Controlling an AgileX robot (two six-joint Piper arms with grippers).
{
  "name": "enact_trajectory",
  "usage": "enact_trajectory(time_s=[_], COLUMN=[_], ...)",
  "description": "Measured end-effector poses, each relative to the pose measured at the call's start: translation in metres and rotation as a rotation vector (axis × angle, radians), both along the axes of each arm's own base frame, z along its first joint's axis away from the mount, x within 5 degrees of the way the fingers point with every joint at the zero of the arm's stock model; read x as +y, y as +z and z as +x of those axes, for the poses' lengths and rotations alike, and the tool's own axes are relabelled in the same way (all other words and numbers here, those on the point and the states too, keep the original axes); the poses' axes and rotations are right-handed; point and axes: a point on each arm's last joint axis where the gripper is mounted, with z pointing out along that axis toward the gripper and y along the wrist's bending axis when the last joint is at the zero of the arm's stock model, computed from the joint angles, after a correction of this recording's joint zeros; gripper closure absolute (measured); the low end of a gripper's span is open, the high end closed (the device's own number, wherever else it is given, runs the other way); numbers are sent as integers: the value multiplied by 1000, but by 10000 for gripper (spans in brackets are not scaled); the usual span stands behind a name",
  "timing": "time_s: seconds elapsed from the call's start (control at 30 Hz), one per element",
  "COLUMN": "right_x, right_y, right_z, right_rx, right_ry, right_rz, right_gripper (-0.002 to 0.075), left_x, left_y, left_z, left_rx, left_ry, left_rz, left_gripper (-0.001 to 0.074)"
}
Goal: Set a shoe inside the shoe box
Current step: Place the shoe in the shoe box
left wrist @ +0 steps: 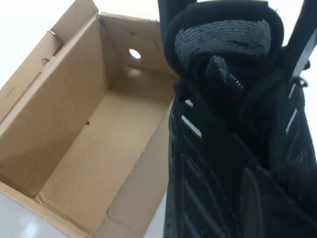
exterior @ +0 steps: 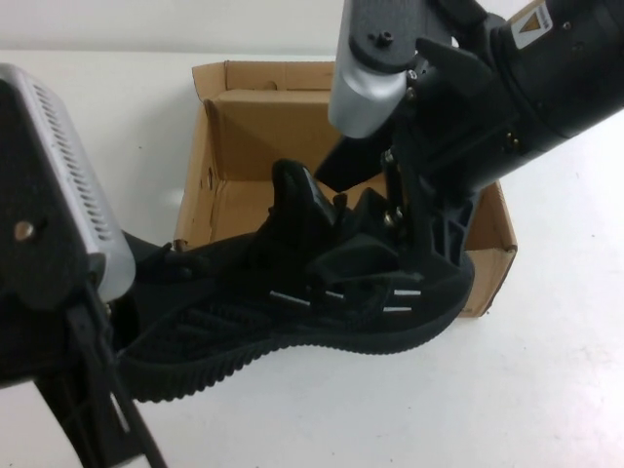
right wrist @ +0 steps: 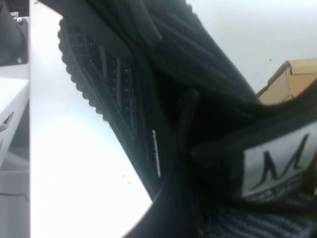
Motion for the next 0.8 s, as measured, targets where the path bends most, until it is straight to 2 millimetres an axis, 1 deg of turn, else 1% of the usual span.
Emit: enact_trajectory(time_s=[0.3,0.43,0.5,0.57,0.63,0.7,0.8], right_x=[3,4,4,4,5,6,6], right_y=[1,2,2,2,1,0,-1], right_z=[-2,-2,-2,-2,-1,0,1], right_rx=[42,47,48,51,61,71,85], right_ry=[0,1,1,-2,-12,-19,-31], right_rz=[36,51,53,54,54,53,55], right_gripper=[160,164,177,209,262,329,473], left_x=[6,7,7,6,6,6,6], left_y=[10,10,10,11,12,12,13], left_z=[-4,-4,-4,-4,-4,-4,-3], left_rx=[-49,-57,-58,-63,-68,-74,-82], left_ry=[1,3,3,3,2,2,3], left_rz=[-34,-35,-37,-43,-48,-53,-52], left_gripper=[714,714,714,714,714,714,714])
